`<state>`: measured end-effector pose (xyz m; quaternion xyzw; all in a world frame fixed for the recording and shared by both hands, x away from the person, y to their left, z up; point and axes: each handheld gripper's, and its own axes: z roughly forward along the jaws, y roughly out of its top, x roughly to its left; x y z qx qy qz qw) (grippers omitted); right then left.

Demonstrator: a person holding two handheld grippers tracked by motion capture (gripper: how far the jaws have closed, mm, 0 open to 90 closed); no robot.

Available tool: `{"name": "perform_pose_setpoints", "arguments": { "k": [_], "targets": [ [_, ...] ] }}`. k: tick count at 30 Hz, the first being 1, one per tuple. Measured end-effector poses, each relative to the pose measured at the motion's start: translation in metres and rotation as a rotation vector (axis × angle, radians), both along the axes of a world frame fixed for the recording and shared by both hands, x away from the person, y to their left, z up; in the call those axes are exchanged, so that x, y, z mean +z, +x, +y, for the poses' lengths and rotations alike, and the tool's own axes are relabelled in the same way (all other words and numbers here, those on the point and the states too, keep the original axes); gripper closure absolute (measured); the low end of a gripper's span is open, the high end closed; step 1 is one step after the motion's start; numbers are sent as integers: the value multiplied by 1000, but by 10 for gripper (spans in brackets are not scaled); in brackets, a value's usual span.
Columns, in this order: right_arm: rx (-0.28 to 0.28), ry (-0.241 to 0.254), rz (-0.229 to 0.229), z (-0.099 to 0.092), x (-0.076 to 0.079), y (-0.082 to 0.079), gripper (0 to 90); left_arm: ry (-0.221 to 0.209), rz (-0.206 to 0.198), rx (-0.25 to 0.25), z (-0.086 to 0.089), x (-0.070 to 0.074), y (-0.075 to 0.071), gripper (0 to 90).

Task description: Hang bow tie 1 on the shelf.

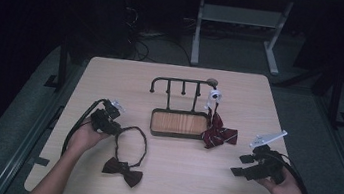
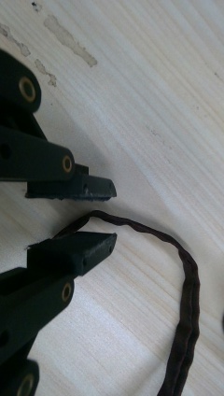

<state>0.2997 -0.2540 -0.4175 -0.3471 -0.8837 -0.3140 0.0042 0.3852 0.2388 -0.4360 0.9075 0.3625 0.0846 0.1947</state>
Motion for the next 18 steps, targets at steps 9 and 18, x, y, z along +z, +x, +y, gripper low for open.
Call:
{"name": "perform_pose_setpoints", "arguments": {
  "k": [9, 18],
  "targets": [
    [4, 18, -13, 1, 4, -1, 364, 14, 38, -28, 1, -3, 3, 863],
    [3, 18, -12, 2, 4, 0, 363, 0, 38, -46, 3, 2, -1, 900]
  ]
}}
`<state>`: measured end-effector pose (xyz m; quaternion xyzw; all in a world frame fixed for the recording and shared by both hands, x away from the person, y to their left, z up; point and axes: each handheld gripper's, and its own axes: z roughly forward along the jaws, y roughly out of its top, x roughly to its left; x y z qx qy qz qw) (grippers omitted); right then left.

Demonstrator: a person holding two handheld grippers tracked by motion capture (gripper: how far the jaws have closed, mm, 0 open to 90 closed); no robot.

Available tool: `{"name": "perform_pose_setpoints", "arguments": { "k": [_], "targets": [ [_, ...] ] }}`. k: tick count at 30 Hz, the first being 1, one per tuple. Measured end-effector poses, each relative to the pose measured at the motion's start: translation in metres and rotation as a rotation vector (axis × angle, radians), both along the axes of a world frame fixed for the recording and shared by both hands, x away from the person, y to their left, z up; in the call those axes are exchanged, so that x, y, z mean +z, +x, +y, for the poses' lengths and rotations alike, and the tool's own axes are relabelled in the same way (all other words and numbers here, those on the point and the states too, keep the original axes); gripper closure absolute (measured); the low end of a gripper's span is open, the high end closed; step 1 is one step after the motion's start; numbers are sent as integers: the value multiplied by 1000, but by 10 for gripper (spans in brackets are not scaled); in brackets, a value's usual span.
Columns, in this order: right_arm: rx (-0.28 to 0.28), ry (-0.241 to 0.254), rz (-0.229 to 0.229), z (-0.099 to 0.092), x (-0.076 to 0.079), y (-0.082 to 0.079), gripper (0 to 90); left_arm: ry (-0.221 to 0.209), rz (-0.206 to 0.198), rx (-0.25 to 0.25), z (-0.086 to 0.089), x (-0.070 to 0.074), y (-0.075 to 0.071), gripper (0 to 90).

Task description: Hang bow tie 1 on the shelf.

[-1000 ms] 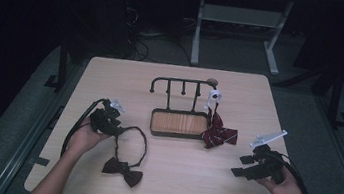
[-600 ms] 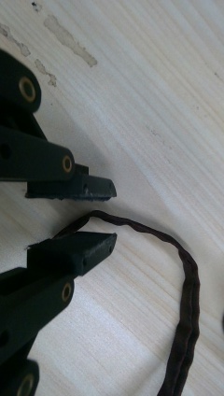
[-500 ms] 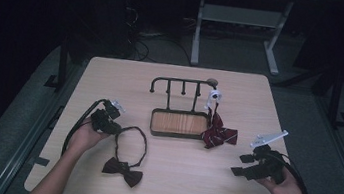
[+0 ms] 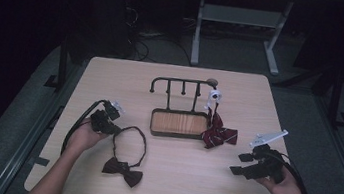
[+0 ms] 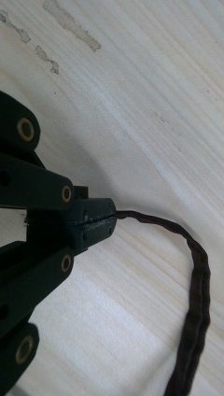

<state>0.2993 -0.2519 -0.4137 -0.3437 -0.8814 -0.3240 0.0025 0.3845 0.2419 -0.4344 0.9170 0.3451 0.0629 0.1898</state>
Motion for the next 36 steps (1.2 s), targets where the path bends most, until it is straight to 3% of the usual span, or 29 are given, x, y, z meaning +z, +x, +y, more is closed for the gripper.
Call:
{"name": "perform_pose_setpoints", "arguments": {
  "k": [5, 18, 29, 36],
  "targets": [
    [3, 3, 0, 0, 0, 0, 363, -16, 0, -12, 0, 8, -3, 900],
    [10, 10, 6, 1, -2, 2, 361, -51, -52, -86, -9, 42, -16, 900],
    [19, 18, 6, 1, -3, 5, 360, -69, -51, -131, -10, 60, -21, 900],
    [18, 20, 10, 0, -4, 7, 360, -78, -66, -159, -12, 79, -26, 900]
  ]
}}
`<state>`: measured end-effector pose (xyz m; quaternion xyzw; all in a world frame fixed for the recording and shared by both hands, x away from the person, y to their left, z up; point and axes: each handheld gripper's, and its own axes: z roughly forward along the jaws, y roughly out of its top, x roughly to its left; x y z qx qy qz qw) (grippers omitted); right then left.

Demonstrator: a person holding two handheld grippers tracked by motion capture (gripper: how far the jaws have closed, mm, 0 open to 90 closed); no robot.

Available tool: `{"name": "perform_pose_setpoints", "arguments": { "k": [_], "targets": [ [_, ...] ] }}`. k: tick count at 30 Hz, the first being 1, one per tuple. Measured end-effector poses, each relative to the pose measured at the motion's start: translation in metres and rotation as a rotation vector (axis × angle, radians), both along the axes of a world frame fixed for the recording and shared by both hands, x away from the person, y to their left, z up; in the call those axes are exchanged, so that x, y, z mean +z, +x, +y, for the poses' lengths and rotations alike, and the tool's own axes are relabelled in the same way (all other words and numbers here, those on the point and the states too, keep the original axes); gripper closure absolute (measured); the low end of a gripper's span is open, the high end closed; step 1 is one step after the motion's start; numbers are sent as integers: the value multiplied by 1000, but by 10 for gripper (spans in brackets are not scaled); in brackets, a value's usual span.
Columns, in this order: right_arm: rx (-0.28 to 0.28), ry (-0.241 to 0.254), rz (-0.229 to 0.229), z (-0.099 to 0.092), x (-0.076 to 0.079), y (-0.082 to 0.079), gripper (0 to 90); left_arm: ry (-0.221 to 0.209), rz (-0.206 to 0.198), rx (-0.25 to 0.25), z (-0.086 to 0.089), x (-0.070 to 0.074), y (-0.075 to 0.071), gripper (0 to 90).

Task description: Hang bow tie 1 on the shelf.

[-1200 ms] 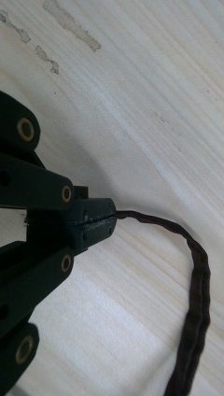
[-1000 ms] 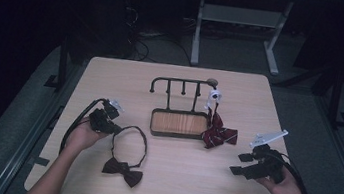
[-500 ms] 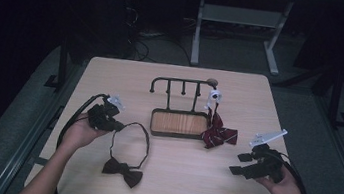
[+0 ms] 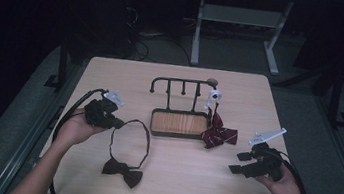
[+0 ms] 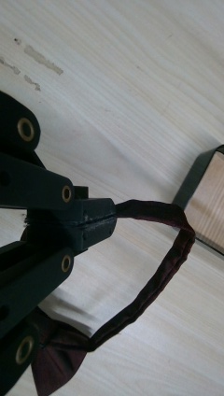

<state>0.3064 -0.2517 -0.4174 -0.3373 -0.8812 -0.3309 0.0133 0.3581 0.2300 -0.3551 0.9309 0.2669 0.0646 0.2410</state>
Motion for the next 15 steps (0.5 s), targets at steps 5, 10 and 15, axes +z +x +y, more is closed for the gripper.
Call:
{"name": "perform_pose_setpoints", "arguments": {
  "k": [5, 10, 15],
  "targets": [
    [-3, 0, -1, 0, 1, -1, 361, -6, -17, -20, -2, 11, -3, 900],
    [-4, 2, -4, 0, 2, 0, 361, -3, -29, -28, -4, 20, -5, 900],
    [-1, -6, -3, 1, 1, 0, 361, -3, -39, -38, -5, 27, -3, 900]
  ]
}}
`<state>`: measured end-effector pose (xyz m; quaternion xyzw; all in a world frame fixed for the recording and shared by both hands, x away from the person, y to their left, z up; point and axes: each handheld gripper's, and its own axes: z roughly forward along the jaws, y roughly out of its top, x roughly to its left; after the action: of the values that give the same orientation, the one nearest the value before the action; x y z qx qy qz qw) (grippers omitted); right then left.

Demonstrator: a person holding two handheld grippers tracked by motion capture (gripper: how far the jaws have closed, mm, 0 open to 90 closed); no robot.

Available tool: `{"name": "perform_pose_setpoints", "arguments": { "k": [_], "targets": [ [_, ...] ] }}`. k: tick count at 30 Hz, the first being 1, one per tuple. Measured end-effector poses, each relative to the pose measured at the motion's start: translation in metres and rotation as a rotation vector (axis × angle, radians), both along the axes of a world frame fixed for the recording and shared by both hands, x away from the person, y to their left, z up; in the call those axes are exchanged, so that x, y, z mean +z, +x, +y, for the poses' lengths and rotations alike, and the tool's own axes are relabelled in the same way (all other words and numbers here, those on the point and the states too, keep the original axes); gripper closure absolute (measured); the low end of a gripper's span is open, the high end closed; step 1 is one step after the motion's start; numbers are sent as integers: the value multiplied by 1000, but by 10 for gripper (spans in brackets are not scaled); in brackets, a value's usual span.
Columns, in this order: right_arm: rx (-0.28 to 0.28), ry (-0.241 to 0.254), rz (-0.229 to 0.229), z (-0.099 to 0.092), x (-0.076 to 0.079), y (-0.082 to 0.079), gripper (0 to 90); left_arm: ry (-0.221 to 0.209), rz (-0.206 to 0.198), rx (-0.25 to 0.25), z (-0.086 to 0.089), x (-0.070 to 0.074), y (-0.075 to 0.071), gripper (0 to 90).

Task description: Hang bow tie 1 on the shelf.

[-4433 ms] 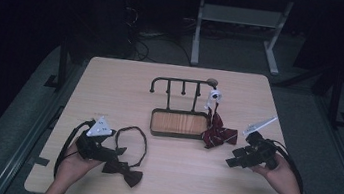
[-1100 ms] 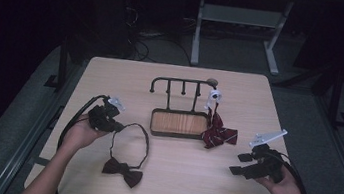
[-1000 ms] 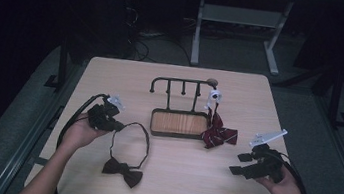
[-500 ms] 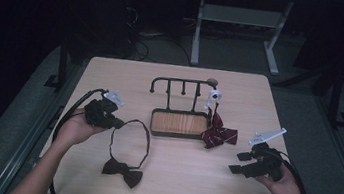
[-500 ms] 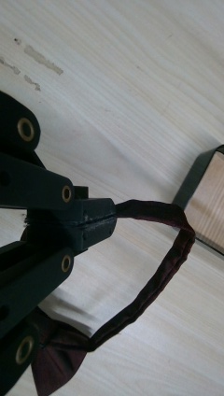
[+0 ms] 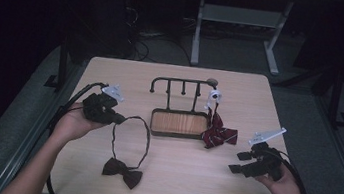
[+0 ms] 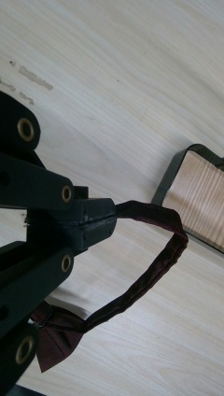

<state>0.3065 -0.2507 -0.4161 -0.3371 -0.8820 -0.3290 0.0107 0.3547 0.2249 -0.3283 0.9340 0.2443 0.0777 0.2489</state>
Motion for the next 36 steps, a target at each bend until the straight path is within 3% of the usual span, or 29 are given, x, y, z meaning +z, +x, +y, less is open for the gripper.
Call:
{"name": "perform_pose_setpoints", "arguments": {
  "k": [9, 21, 29, 36],
  "targets": [
    [-8, 2, -4, -2, 1, -2, 362, -1, -7, -14, -5, 9, -1, 900],
    [-8, 2, -5, -3, 3, -3, 365, -11, -42, -67, -18, 31, -7, 900],
    [-9, -1, -10, -4, 2, -3, 365, -26, -49, -62, -20, 40, -2, 900],
    [-9, -2, -12, -4, 3, -3, 365, -7, -37, -73, -27, 48, 5, 900]
  ]
}}
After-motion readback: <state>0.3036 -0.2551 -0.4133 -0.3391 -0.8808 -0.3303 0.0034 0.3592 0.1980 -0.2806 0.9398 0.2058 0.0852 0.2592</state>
